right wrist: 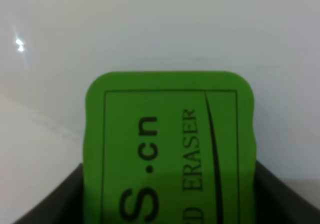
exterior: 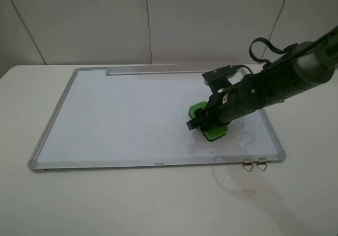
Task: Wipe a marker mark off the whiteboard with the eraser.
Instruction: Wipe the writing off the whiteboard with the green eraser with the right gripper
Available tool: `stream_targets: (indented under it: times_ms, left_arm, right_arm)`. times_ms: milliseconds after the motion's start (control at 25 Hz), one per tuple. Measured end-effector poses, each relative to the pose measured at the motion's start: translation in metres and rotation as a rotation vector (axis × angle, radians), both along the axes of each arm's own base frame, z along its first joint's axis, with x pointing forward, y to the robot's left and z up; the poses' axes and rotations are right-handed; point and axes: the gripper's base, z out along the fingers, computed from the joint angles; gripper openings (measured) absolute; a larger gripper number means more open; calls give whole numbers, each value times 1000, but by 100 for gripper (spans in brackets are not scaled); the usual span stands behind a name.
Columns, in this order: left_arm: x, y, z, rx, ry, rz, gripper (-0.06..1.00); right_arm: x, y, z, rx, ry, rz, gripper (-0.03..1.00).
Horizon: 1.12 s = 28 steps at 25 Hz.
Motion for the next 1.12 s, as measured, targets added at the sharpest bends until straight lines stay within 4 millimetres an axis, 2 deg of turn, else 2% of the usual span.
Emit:
stream_targets:
  times_ms: [160, 680, 920, 1120]
  left_arm:
    - [0, 0, 0, 0, 0, 0, 78]
    - [0, 0, 0, 0, 0, 0, 78]
    - [0, 0, 0, 0, 0, 0, 78]
    - [0, 0, 0, 0, 0, 0, 78]
  right_arm:
    - [0, -6, -1, 3, -1, -23, 59]
    - [-5, 3, 2, 13, -3, -7, 59]
    - [-29, -5, 13, -30, 114, -7, 59]
    - [-32, -6, 13, -24, 109, -16, 59]
